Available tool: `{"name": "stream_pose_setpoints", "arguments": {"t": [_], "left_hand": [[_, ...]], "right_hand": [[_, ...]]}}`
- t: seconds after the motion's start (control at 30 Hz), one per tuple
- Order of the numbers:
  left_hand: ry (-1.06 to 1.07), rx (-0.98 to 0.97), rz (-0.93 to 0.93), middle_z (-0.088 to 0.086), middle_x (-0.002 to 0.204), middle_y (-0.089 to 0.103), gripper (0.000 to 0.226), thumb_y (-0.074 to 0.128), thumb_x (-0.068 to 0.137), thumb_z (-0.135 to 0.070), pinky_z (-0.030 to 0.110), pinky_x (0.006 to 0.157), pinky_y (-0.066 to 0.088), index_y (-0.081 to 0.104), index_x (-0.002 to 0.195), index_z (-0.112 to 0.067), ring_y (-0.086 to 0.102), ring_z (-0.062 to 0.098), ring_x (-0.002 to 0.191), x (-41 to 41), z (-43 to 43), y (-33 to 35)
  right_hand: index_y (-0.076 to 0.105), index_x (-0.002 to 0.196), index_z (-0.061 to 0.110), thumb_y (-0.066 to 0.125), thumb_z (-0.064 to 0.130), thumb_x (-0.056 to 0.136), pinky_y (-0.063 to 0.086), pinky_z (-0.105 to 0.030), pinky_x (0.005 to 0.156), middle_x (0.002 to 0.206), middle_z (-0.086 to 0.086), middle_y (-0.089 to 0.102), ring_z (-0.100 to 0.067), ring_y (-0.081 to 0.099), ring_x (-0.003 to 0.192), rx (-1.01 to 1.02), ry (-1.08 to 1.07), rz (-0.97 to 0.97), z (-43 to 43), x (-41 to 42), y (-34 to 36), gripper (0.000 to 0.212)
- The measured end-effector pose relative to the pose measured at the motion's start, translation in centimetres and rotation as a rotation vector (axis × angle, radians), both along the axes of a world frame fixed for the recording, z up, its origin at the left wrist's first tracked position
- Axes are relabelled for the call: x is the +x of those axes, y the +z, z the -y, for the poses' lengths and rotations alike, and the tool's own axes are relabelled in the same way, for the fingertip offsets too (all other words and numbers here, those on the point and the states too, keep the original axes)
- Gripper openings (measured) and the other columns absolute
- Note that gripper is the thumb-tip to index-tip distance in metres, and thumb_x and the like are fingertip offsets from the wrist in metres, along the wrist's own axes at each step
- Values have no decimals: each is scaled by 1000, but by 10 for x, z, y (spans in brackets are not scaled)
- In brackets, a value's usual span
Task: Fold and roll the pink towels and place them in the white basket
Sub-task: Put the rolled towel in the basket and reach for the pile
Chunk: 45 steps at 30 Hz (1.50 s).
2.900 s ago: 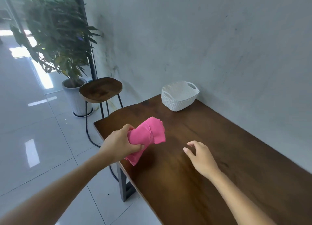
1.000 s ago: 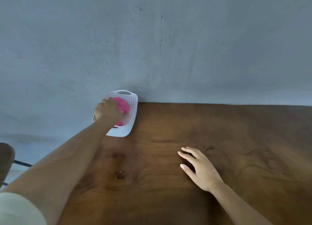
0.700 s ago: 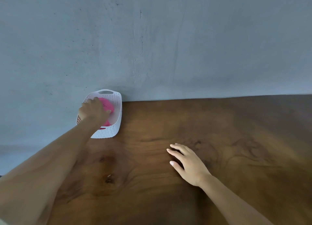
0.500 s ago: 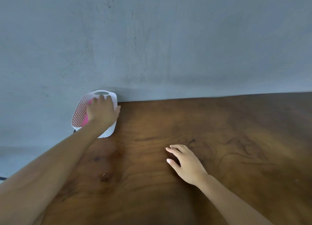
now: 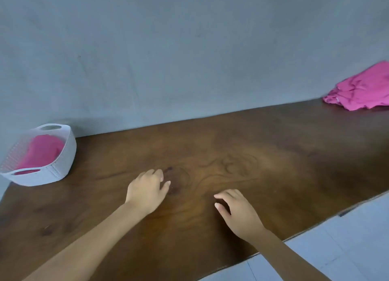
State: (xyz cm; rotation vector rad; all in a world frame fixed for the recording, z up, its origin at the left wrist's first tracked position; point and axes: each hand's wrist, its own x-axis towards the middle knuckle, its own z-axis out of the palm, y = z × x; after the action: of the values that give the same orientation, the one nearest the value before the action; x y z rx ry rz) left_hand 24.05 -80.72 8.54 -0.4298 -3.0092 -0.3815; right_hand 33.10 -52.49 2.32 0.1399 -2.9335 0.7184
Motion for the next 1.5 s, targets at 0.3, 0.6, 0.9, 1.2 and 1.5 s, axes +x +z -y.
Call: {"name": "stream_pose_setpoints", "arguments": {"t": [0.3, 0.6, 0.9, 1.2, 1.5], "left_hand": [[-225, 30, 39, -11, 100, 58, 25, 48, 101, -50, 29, 75, 52, 57, 108, -28, 60, 14, 98, 48, -164, -24], [-409, 18, 83, -11, 108, 56, 23, 49, 100, -48, 29, 84, 49, 57, 111, -29, 53, 14, 109, 64, -291, -43], [-557, 43, 44, -17, 114, 52, 24, 51, 100, -48, 24, 82, 48, 60, 114, -31, 47, 8, 105, 25, -380, -63], [-621, 136, -10, -14, 109, 59, 19, 61, 96, -44, 25, 78, 47, 66, 106, -28, 54, 11, 97, -46, -471, -70], [-611, 136, -60, -4, 119, 60, 38, 67, 90, -52, 42, 100, 45, 68, 113, -22, 54, 21, 118, -101, -550, -85]], "right_hand": [[62, 127, 29, 47, 41, 104, 41, -13, 95, 121, 21, 55, 4, 44, 117, -23, -230, 31, -149, 95, -8, 30], [61, 129, 30, 12, 66, 90, 34, -11, 96, 126, 17, 59, -1, 47, 121, -56, -452, 34, -234, 147, -12, 72], [55, 135, 34, 26, 55, 100, 29, -10, 101, 135, 17, 53, 4, 42, 123, -60, -612, 141, -289, 133, -12, 50], [58, 129, 38, 27, 61, 95, 34, -8, 95, 129, 20, 54, 5, 46, 112, -41, -780, 125, -374, 92, 9, 51], [61, 123, 37, 38, 53, 100, 33, 2, 81, 116, 25, 54, 8, 49, 102, -8, -857, 111, -446, 65, 9, 36]]}}
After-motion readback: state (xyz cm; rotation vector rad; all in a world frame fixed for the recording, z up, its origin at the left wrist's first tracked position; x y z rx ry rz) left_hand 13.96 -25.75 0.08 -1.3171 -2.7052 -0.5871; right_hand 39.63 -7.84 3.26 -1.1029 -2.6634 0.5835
